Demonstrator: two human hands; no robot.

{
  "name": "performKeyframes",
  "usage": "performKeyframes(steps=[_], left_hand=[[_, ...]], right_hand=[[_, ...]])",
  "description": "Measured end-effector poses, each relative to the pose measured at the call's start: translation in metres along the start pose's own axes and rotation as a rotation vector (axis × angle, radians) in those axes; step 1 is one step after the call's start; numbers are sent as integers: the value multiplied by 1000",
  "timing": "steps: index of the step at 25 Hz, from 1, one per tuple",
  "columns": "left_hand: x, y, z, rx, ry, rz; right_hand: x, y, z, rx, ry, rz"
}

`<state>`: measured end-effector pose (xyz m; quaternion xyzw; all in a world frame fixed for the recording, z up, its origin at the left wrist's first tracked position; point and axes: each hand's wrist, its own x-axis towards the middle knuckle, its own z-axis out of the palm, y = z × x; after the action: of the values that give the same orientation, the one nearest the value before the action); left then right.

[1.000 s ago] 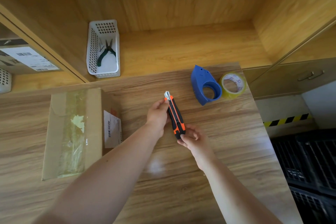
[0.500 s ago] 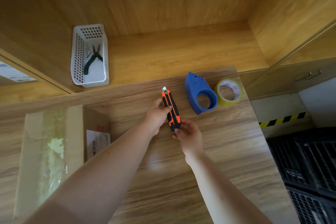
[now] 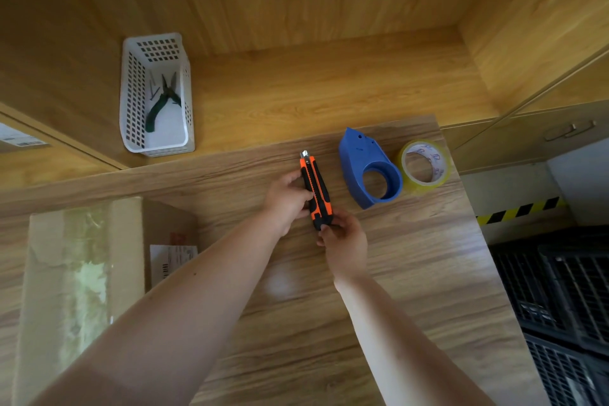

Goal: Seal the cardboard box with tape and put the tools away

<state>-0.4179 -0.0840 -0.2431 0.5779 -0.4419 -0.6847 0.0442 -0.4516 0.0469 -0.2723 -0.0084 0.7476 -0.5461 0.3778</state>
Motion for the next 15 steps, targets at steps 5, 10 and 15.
performKeyframes(steps=[5, 10, 15], left_hand=[[-7, -4, -3, -8, -5, -26], [-18, -9, -8, 132, -67, -5], [-32, -1, -20, 254, -85, 36]], right_hand=[[-4, -1, 0, -95, 4, -48], [-9, -2, 2, -253, 17, -109], [-13, -22, -7, -301, -50, -86]])
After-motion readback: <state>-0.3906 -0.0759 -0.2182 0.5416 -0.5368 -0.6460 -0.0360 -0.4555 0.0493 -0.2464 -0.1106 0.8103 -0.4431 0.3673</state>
